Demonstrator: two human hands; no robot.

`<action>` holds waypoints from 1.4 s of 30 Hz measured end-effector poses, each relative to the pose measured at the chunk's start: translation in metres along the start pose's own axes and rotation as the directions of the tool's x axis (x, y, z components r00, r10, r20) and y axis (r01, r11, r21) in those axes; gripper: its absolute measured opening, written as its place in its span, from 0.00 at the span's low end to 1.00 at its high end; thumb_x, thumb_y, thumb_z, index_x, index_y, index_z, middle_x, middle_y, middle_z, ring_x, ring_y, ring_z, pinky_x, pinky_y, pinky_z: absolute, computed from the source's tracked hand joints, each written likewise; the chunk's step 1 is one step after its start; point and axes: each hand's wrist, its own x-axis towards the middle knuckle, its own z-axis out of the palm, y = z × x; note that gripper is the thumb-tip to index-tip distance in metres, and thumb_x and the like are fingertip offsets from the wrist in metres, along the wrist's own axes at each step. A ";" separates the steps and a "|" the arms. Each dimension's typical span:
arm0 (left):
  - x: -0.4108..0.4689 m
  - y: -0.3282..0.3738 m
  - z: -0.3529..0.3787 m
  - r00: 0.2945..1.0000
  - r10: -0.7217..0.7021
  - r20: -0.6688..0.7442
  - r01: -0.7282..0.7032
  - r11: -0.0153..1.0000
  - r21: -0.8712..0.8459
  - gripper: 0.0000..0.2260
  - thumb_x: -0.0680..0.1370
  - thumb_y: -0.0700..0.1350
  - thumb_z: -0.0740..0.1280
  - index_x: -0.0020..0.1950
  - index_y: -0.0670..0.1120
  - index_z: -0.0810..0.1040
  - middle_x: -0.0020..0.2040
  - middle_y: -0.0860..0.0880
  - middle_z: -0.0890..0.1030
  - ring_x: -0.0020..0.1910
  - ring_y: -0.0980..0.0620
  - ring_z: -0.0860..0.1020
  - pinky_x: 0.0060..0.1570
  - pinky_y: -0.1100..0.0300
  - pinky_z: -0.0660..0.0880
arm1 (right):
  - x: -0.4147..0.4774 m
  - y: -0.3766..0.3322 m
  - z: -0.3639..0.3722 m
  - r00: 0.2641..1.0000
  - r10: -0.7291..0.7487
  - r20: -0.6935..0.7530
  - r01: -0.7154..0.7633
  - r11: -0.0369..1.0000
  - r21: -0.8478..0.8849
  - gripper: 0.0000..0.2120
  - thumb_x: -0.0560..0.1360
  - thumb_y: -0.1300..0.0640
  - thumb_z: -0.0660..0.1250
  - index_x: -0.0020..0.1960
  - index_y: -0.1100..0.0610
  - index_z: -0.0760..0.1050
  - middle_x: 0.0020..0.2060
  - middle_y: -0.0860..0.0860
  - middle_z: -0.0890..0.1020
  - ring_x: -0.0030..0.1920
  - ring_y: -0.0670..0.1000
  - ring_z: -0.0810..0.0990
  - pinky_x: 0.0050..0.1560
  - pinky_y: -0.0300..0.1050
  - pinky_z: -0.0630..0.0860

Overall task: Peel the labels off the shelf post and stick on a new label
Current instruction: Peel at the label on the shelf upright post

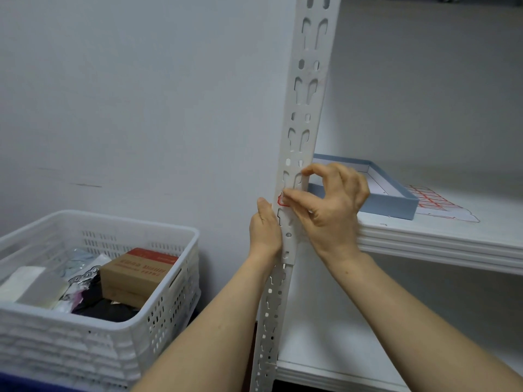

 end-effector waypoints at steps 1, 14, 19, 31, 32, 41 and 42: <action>0.001 0.000 0.000 1.000 0.002 0.000 -0.002 1.000 0.002 0.24 0.83 0.51 0.45 0.39 0.48 0.77 0.40 0.48 0.81 0.45 0.48 0.78 0.53 0.54 0.74 | 0.000 0.002 0.001 1.000 -0.021 -0.009 0.021 1.000 -0.006 0.02 0.67 0.51 0.74 0.38 0.48 0.84 0.48 0.51 0.82 0.55 0.52 0.68 0.58 0.51 0.59; 0.005 -0.006 -0.001 1.000 0.013 -0.008 -0.014 1.000 -0.021 0.24 0.83 0.51 0.46 0.36 0.49 0.75 0.36 0.52 0.78 0.38 0.57 0.76 0.37 0.71 0.71 | -0.004 -0.018 -0.004 0.795 0.574 0.197 -0.598 0.684 0.417 0.22 0.66 0.60 0.74 0.58 0.57 0.71 0.60 0.53 0.68 0.63 0.50 0.69 0.62 0.33 0.64; 0.004 -0.003 -0.001 1.000 -0.008 0.000 0.008 1.000 -0.016 0.25 0.83 0.50 0.46 0.46 0.42 0.80 0.41 0.49 0.80 0.42 0.52 0.77 0.46 0.61 0.72 | 0.014 -0.026 0.005 0.629 0.591 0.505 -0.777 0.498 0.385 0.28 0.64 0.60 0.70 0.61 0.47 0.66 0.56 0.49 0.76 0.54 0.49 0.77 0.53 0.40 0.75; 0.006 -0.006 -0.001 1.000 -0.025 0.018 0.025 1.000 -0.008 0.26 0.83 0.51 0.45 0.38 0.45 0.78 0.38 0.46 0.81 0.40 0.49 0.79 0.47 0.55 0.76 | 0.020 -0.031 0.015 0.625 0.618 0.477 -0.779 0.524 0.343 0.20 0.62 0.62 0.68 0.53 0.54 0.70 0.49 0.54 0.77 0.50 0.56 0.76 0.50 0.49 0.75; 0.005 -0.005 -0.001 1.000 -0.025 0.014 0.025 1.000 -0.008 0.26 0.83 0.51 0.45 0.38 0.45 0.78 0.39 0.45 0.81 0.41 0.48 0.79 0.48 0.54 0.76 | 0.020 -0.033 0.015 0.627 0.625 0.466 -0.779 0.528 0.340 0.21 0.61 0.61 0.67 0.54 0.56 0.70 0.50 0.54 0.77 0.52 0.57 0.75 0.52 0.51 0.75; 0.004 -0.005 -0.001 0.999 -0.027 -0.030 0.028 0.999 0.031 0.25 0.83 0.51 0.46 0.37 0.45 0.77 0.38 0.46 0.81 0.42 0.46 0.79 0.47 0.54 0.75 | 0.021 -0.035 0.016 0.598 0.647 0.473 -0.801 0.499 0.330 0.24 0.60 0.56 0.65 0.55 0.55 0.70 0.51 0.53 0.76 0.54 0.57 0.75 0.56 0.56 0.74; 0.004 -0.004 -0.001 0.999 -0.024 -0.033 0.025 0.999 0.037 0.25 0.83 0.51 0.46 0.36 0.45 0.76 0.38 0.46 0.81 0.42 0.46 0.78 0.47 0.54 0.75 | 0.021 -0.036 0.016 0.600 0.648 0.469 -0.800 0.504 0.327 0.24 0.58 0.54 0.64 0.55 0.55 0.70 0.50 0.53 0.76 0.54 0.56 0.75 0.55 0.56 0.74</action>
